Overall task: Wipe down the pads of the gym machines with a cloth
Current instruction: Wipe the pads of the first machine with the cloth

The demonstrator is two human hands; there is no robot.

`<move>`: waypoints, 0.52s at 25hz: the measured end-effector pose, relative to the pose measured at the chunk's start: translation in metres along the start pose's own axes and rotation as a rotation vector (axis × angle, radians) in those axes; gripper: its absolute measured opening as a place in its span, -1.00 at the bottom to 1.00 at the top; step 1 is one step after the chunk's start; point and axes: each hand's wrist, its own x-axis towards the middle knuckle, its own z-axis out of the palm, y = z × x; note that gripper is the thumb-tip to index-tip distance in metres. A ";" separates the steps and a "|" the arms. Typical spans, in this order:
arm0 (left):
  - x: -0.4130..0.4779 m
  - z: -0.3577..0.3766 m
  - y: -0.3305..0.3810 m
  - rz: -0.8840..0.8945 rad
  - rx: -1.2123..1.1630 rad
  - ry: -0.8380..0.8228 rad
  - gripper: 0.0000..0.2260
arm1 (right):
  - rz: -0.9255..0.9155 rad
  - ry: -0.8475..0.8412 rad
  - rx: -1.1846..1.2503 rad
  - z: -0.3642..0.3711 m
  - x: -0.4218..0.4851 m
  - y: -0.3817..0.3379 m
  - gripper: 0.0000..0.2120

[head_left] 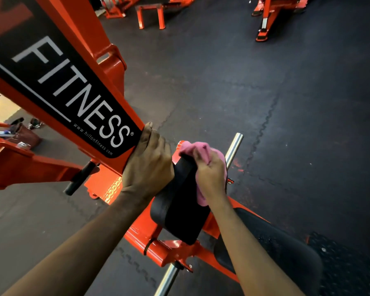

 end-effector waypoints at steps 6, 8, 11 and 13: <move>-0.001 -0.003 0.002 -0.042 0.144 0.106 -0.71 | -0.022 0.127 -0.076 -0.006 -0.016 0.027 -0.92; -0.001 -0.001 0.002 -0.039 0.123 0.110 -0.70 | 0.267 0.160 0.037 -0.016 -0.002 0.060 -0.87; 0.000 0.001 0.002 -0.042 0.114 0.136 -0.72 | 0.340 0.113 0.023 -0.031 -0.003 0.090 -0.74; -0.001 -0.001 0.002 -0.034 0.112 0.161 -0.73 | 0.376 0.097 0.008 -0.036 -0.006 0.096 -0.65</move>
